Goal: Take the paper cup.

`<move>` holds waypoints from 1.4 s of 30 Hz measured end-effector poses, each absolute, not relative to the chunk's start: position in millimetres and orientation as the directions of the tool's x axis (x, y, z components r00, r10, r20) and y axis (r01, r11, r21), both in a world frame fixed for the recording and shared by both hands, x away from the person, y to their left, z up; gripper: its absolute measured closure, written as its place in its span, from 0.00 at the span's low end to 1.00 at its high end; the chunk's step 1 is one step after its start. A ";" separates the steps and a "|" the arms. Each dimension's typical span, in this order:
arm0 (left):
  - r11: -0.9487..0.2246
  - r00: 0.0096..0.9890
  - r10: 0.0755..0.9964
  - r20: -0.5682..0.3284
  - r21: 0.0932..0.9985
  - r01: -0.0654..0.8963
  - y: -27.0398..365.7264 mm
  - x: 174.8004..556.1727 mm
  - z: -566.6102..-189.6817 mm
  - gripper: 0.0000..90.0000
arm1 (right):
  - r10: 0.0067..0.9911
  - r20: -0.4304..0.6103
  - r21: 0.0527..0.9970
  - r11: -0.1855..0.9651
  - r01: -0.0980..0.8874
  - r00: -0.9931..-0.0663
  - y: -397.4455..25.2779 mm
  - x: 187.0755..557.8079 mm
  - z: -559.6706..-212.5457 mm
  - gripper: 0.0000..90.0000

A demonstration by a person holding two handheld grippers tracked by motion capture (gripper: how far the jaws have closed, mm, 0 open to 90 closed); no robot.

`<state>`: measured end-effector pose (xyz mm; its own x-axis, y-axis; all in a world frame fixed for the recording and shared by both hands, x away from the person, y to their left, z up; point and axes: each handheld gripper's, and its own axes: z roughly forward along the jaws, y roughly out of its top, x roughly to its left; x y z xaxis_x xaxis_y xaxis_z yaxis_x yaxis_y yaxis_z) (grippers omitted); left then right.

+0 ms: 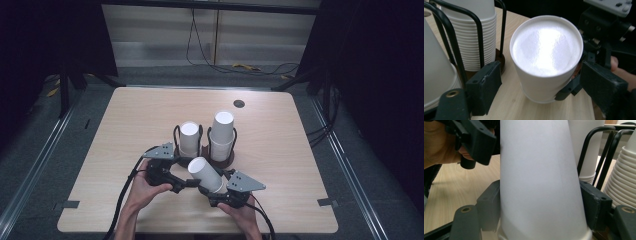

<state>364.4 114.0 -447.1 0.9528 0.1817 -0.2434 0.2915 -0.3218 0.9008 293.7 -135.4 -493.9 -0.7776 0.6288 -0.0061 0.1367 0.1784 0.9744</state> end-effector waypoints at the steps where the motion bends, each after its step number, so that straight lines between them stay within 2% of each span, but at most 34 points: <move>1: -0.322 0.953 0.178 -0.246 0.901 0.292 114.9 363.9 -447.4 0.19 | 0.630 -0.008 0.973 0.183 0.139 -0.776 -136.5 294.2 -493.4 0.31; 10: -0.310 0.954 0.198 -0.226 0.909 0.280 120.2 359.3 -452.8 0.19 | 0.623 -0.013 0.957 0.234 0.171 -0.782 -140.1 295.8 -487.0 0.31; 16: -0.309 0.961 0.216 -0.173 0.921 0.236 123.9 354.7 -451.0 0.21 | 0.610 -0.017 0.945 0.268 0.186 -0.792 -143.4 298.1 -480.2 0.31; 20: -0.340 0.964 0.211 -0.162 0.913 0.228 126.5 356.5 -450.6 0.27 | 0.596 -0.022 0.938 0.291 0.190 -0.803 -145.3 299.2 -476.1 0.31; 25: -0.354 0.962 0.225 -0.157 0.906 0.231 130.2 355.0 -450.0 0.22 | 0.580 -0.021 0.917 0.335 0.215 -0.815 -146.3 301.9 -472.7 0.31; 34: -0.327 0.962 0.215 -0.169 0.916 0.234 131.3 352.4 -448.6 0.21 | 0.534 -0.031 0.887 0.404 0.223 -0.845 -144.2 305.2 -461.0 0.32; 42: -0.342 0.964 0.225 -0.144 0.915 0.216 131.1 350.9 -448.0 0.23 | 0.496 -0.044 0.863 0.456 0.218 -0.867 -141.7 308.1 -454.3 0.32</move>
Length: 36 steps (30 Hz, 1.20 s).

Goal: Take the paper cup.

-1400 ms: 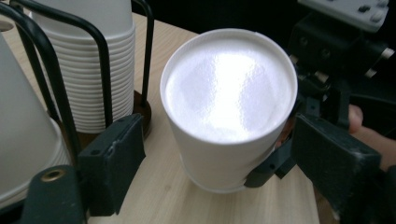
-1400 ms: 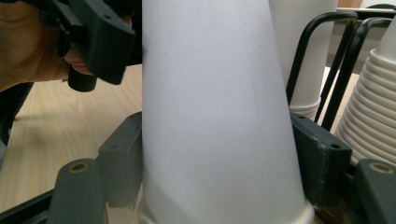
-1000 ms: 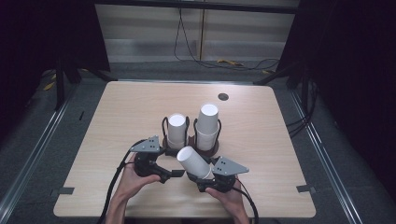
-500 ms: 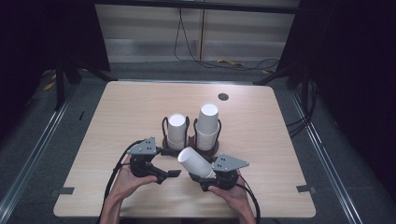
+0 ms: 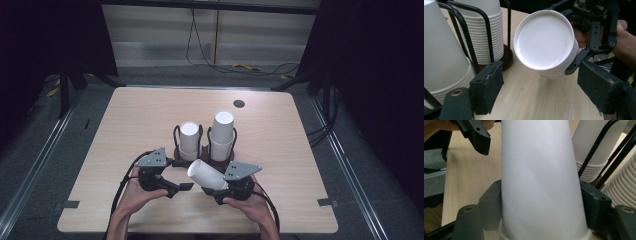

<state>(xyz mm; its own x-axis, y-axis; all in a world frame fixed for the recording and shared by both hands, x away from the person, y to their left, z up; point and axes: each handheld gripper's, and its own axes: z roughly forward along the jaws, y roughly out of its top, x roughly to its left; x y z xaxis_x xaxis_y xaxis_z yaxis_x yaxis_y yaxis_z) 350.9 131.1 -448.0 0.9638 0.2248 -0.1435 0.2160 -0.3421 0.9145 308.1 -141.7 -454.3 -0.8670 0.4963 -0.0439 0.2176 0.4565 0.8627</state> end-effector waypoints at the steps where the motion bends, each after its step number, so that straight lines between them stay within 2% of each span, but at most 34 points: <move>1: -0.347 0.963 0.229 -0.141 0.913 0.216 131.0 351.1 -447.9 0.23 | 0.496 -0.047 0.855 0.469 0.222 -0.867 -141.5 308.6 -453.6 0.32; 10: -0.378 0.958 0.240 -0.155 0.895 0.239 127.0 355.1 -449.3 0.21 | 0.448 -0.072 0.790 0.570 0.223 -0.891 -138.2 314.1 -448.2 0.33; 17: -0.419 0.969 0.217 -0.121 0.885 0.204 126.1 355.0 -448.9 0.27 | 0.432 -0.104 0.726 0.648 0.228 -0.896 -133.1 320.4 -445.2 0.33; 23: -0.433 0.970 0.211 -0.125 0.877 0.207 127.1 356.3 -450.0 0.26 | 0.411 -0.102 0.671 0.701 0.243 -0.906 -128.6 325.3 -444.6 0.33; 30: -0.481 0.970 0.206 -0.133 0.849 0.219 124.3 360.1 -450.2 0.25 | 0.382 -0.115 0.633 0.739 0.229 -0.917 -125.3 331.1 -439.5 0.33; 36: -0.502 0.974 0.205 -0.093 0.845 0.186 119.8 359.7 -446.9 0.26 | 0.357 -0.118 0.617 0.758 0.214 -0.927 -123.6 333.1 -438.2 0.33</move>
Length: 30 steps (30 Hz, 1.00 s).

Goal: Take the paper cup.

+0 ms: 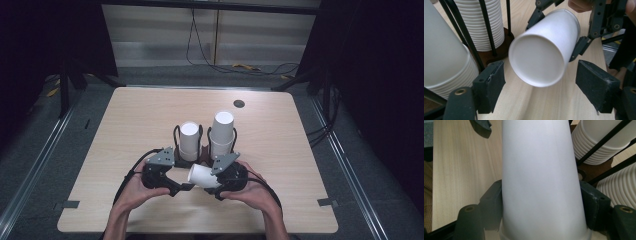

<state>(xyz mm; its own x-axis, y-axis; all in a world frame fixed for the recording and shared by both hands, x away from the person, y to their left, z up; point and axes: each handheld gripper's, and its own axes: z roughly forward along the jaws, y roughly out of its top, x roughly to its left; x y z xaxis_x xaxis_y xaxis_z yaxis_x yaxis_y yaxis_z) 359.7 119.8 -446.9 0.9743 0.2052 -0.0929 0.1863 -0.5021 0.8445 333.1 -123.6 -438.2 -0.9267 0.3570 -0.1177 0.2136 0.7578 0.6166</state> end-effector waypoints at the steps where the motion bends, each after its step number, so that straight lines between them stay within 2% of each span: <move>1: -0.505 0.975 0.204 -0.092 0.843 0.185 119.5 359.5 -447.0 0.26 | 0.355 -0.119 0.613 0.761 0.213 -0.927 -123.4 333.8 -438.5 0.33; 5: -0.519 0.976 0.201 -0.082 0.836 0.177 118.2 359.8 -448.3 0.32 | 0.339 -0.115 0.595 0.776 0.208 -0.934 -120.8 334.2 -437.8 0.33; 16: -0.522 0.974 0.183 -0.135 0.826 0.213 116.4 365.8 -449.8 0.29 | 0.299 -0.141 0.536 0.824 0.181 -0.944 -112.2 336.4 -433.4 0.33; 26: -0.581 0.982 0.157 -0.106 0.794 0.178 110.1 369.4 -448.9 0.27 | 0.273 -0.152 0.496 0.853 0.165 -0.950 -107.9 336.1 -429.3 0.34; 30: -0.600 0.986 0.138 -0.097 0.783 0.161 108.6 369.1 -450.5 0.30 | 0.268 -0.157 0.487 0.859 0.162 -0.951 -107.5 336.6 -428.9 0.34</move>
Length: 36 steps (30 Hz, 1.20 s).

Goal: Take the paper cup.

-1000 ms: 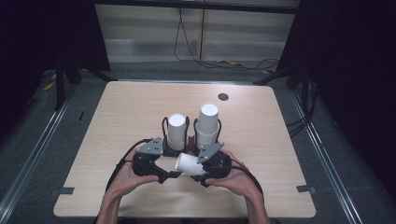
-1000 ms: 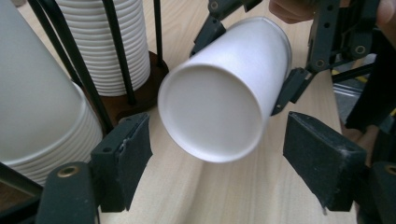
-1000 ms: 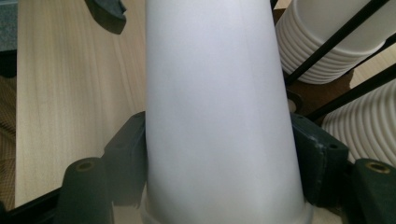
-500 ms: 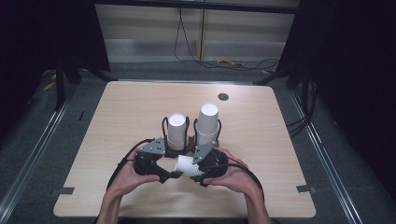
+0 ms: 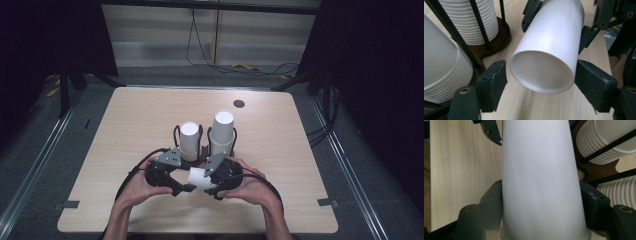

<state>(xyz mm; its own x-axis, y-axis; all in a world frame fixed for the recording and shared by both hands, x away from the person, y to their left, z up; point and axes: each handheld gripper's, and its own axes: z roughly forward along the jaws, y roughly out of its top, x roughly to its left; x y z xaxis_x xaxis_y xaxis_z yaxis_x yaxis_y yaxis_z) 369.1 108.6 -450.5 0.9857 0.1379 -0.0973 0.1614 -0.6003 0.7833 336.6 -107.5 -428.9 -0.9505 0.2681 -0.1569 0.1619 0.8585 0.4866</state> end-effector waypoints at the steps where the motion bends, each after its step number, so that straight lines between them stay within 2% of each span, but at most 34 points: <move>1: -0.602 0.986 0.134 -0.101 0.782 0.162 107.8 369.4 -451.0 0.30 | 0.277 -0.152 0.481 0.859 0.173 -0.949 -107.0 336.0 -428.9 0.34; 12: -0.686 0.993 0.085 -0.077 0.719 0.114 102.3 369.9 -451.1 0.34 | 0.233 -0.157 0.422 0.894 0.148 -0.960 -96.1 337.0 -431.4 0.34; 17: -0.695 0.993 0.078 -0.088 0.709 0.117 100.3 371.6 -454.6 0.31 | 0.220 -0.150 0.409 0.902 0.142 -0.964 -90.9 337.7 -434.1 0.34; 32: -0.690 0.993 0.053 -0.102 0.715 0.110 96.8 372.1 -457.1 0.30 | 0.199 -0.137 0.434 0.893 0.122 -0.970 -86.5 338.4 -434.4 0.34; 36: -0.691 0.994 0.039 -0.103 0.715 0.102 97.3 371.4 -456.8 0.33 | 0.192 -0.141 0.433 0.894 0.114 -0.971 -87.4 339.3 -435.1 0.33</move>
<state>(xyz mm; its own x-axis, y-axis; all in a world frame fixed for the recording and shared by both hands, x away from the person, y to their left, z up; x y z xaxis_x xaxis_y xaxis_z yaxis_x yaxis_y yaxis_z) 371.4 97.3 -456.8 0.9939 0.0394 -0.1035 0.1019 -0.6915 0.7152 339.3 -87.4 -435.1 -0.9712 0.1920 -0.1409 0.1140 0.8942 0.4329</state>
